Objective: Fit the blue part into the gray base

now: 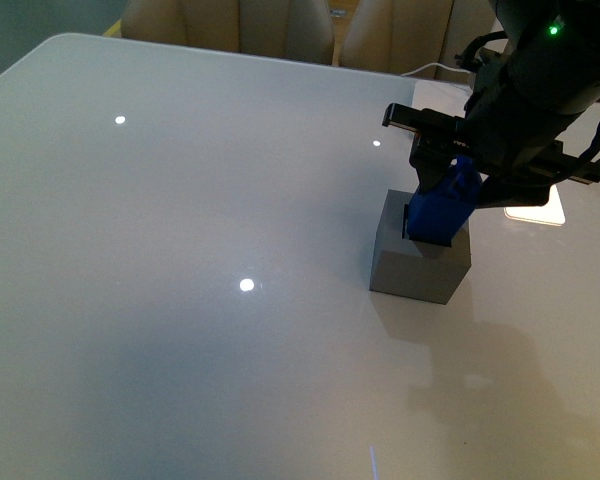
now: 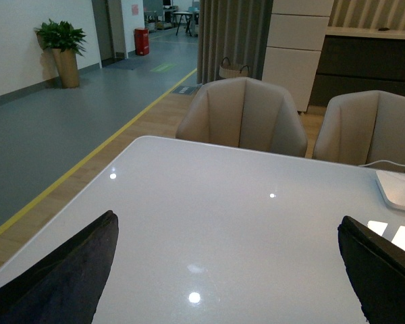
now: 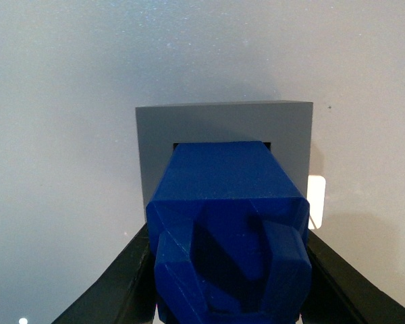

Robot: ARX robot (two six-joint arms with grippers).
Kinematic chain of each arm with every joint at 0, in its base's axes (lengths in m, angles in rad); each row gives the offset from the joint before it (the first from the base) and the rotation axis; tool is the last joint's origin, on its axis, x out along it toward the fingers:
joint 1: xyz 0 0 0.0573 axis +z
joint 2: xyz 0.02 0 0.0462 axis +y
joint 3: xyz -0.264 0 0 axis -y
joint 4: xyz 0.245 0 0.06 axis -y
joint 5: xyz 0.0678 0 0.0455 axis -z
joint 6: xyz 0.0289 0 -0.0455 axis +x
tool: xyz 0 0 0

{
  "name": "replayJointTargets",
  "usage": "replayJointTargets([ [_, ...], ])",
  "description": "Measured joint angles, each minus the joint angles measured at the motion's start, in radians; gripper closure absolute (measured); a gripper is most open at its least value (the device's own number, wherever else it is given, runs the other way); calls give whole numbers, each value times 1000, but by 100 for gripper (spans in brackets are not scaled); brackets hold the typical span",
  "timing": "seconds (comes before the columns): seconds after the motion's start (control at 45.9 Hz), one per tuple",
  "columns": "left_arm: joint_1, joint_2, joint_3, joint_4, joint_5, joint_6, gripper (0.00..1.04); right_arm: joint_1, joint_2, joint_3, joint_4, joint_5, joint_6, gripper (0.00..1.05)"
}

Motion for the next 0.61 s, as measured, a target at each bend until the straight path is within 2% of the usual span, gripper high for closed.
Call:
replayJointTargets([
  [0.61, 0, 0, 0, 0, 0, 0, 7, 11, 17, 11, -26, 14, -23, 59],
])
